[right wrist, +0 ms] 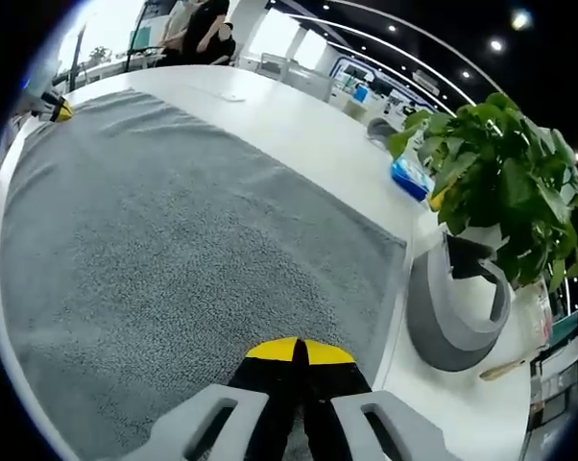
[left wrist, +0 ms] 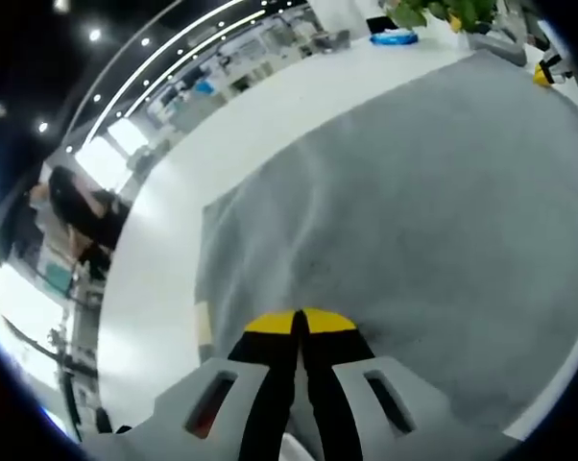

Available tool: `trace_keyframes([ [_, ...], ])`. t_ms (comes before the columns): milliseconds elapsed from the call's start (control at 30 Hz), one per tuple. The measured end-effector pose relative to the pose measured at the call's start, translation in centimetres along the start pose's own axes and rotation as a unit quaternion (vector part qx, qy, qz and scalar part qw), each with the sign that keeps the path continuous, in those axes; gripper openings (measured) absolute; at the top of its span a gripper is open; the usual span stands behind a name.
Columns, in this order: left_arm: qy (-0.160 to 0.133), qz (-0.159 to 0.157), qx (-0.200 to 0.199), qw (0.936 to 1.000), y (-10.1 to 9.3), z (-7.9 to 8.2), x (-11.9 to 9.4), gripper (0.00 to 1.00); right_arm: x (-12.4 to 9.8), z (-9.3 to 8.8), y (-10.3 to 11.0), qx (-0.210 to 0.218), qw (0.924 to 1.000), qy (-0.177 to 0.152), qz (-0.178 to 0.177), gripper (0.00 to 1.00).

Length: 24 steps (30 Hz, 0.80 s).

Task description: Open the folded towel by lifting each exposed corner and separating the folded layers until the towel lies flat within the target outline without major curled edges

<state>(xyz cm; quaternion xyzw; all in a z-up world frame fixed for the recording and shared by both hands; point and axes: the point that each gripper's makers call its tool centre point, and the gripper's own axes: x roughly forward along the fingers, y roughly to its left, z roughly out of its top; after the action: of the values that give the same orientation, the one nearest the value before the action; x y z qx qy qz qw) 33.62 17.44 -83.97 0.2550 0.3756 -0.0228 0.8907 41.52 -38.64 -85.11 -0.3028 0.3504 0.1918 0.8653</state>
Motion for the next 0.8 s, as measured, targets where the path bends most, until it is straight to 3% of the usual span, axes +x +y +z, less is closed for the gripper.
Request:
trace_keyframes([
  [133, -0.007, 0.000, -0.015, 0.9999, 0.1, 0.0, 0.2, 0.01, 0.3, 0.2, -0.3, 0.000, 1.0000, -0.004, -0.005, 0.00],
  [333, -0.020, -0.021, -0.069, 0.9972, 0.2, 0.0, 0.2, 0.01, 0.4, 0.1, -0.6, 0.039, 0.9981, -0.048, -0.004, 0.00],
  [467, -0.037, -0.027, -0.046, 0.9979, -0.2, 0.0, 0.0, 0.02, -0.1, 0.1, -0.6, 0.049, 0.9971, -0.059, 0.000, 0.02],
  [500, -0.034, -0.022, -0.049, 0.9980, -0.5, -0.1, -0.5, 0.02, -0.6, 0.0, -1.1, 0.024, 0.9983, -0.050, -0.020, 0.03],
  [600, -0.028, -0.031, -0.064, 0.9971, -0.8, -0.5, -2.0, 0.02, -2.9, 2.5, -1.0, 0.036, 0.9920, -0.115, -0.038, 0.02],
  [667, -0.071, -0.035, -0.077, 0.9939, -1.4, 0.5, -3.8, 0.02, -4.5, 3.2, -0.4, 0.023, 0.9916, -0.123, -0.033, 0.03],
  [800, -0.115, -0.052, -0.128, 0.9836, -2.2, 1.7, -7.4, 0.05, -7.5, 4.1, 0.7, 0.002, 0.9892, -0.144, -0.028, 0.04],
])
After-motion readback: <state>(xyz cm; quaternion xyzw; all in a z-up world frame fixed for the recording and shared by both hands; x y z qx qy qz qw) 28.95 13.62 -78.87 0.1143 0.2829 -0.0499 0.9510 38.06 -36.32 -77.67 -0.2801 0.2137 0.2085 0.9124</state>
